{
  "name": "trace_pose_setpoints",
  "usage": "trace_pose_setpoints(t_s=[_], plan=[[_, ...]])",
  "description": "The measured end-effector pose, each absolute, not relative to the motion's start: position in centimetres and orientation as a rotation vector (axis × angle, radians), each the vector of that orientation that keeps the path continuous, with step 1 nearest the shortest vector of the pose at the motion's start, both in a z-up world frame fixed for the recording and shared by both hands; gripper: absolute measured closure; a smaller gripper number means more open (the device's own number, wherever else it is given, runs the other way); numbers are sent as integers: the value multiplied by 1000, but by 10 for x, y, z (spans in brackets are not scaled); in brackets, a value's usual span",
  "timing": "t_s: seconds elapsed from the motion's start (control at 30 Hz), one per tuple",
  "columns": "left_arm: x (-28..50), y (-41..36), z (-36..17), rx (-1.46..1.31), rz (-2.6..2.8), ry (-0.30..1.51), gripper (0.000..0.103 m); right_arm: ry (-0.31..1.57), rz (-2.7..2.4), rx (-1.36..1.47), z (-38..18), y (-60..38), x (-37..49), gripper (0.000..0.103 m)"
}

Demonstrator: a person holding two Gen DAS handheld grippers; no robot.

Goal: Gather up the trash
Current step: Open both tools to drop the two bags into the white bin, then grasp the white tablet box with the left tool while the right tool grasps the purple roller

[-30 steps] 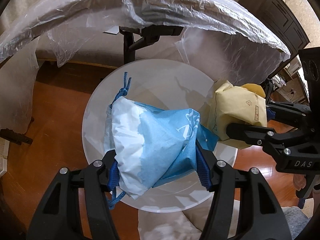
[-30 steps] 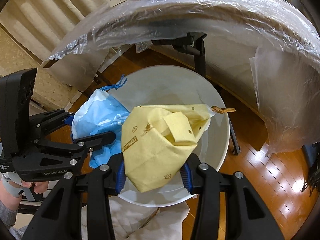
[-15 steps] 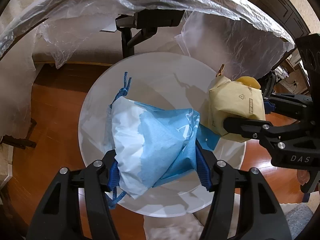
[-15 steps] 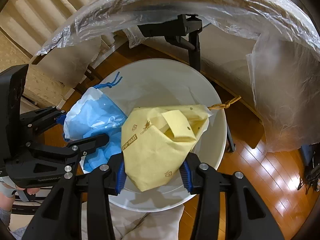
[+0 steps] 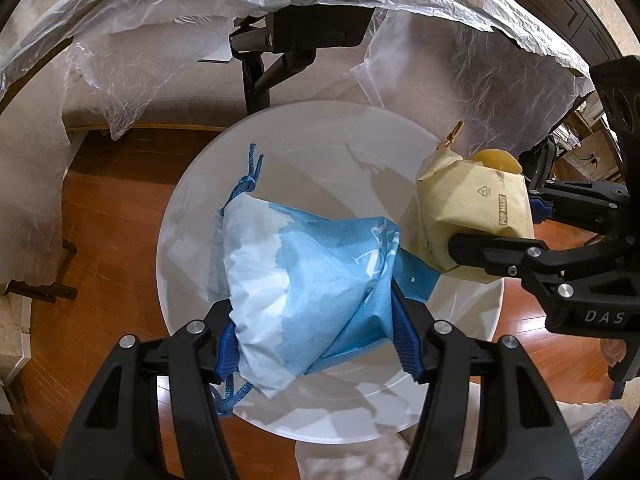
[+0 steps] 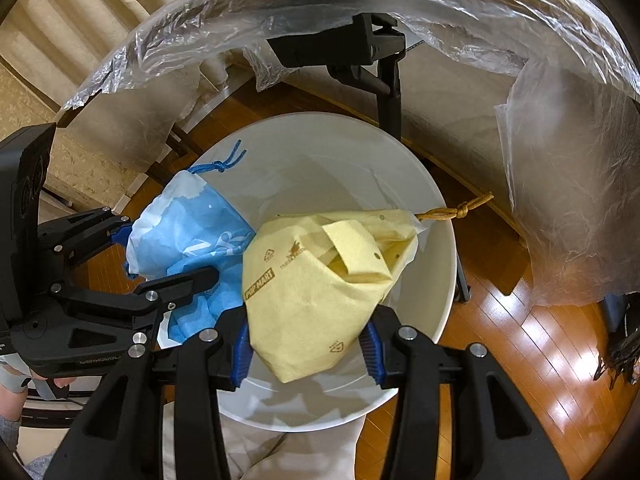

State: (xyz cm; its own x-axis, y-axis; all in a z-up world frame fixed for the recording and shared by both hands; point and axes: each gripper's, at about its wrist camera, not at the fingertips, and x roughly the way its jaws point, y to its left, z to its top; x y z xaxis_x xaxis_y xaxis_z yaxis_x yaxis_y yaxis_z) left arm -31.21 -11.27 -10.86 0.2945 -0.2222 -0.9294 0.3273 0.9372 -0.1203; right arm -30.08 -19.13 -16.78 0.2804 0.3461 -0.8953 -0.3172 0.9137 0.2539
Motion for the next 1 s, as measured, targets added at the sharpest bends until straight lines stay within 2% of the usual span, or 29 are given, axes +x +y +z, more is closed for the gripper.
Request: trace_pose_setpoints(t_s=[0.03, 0.1, 0.17, 0.2, 0.3, 0.47, 0.63, 0.7, 0.77, 0.8, 0.93, 1.0], plan=[[-312, -113, -108, 97, -370, 1214, 40, 1208, 445, 28, -168, -192, -301, 58], [-312, -113, -105, 97, -379, 1190, 25, 1204, 437, 26, -167, -192, -301, 54], [-314, -111, -101, 88, -377, 1162, 20, 1191, 429, 28, -165, -193, -302, 34], [-313, -109, -100, 77, -384, 1157, 20, 1176, 434, 39, -162, -194, -303, 31], [-312, -105, -97, 39, -394, 1154, 15, 1147, 427, 43, -155, -198, -305, 29], [-314, -98, -89, 28, -373, 1132, 14, 1100, 413, 47, -142, -208, -310, 24], [-328, -96, -58, 45, -336, 1069, 14, 1006, 388, 8, -107, -220, -331, 23], [-336, -92, -36, 22, -348, 1015, 14, 941, 387, -7, -83, -224, -344, 22], [-345, -87, -4, -9, -361, 940, 13, 814, 385, -24, -43, -231, -363, 8], [-348, -84, 12, -17, -356, 898, 4, 751, 377, -34, -29, -233, -369, 3], [-356, -69, 64, -35, -250, 664, 1, 344, 310, -115, 34, -235, -400, 4], [-343, -61, 75, -52, -212, 648, 1, 240, 264, -135, 51, -231, -393, 4]])
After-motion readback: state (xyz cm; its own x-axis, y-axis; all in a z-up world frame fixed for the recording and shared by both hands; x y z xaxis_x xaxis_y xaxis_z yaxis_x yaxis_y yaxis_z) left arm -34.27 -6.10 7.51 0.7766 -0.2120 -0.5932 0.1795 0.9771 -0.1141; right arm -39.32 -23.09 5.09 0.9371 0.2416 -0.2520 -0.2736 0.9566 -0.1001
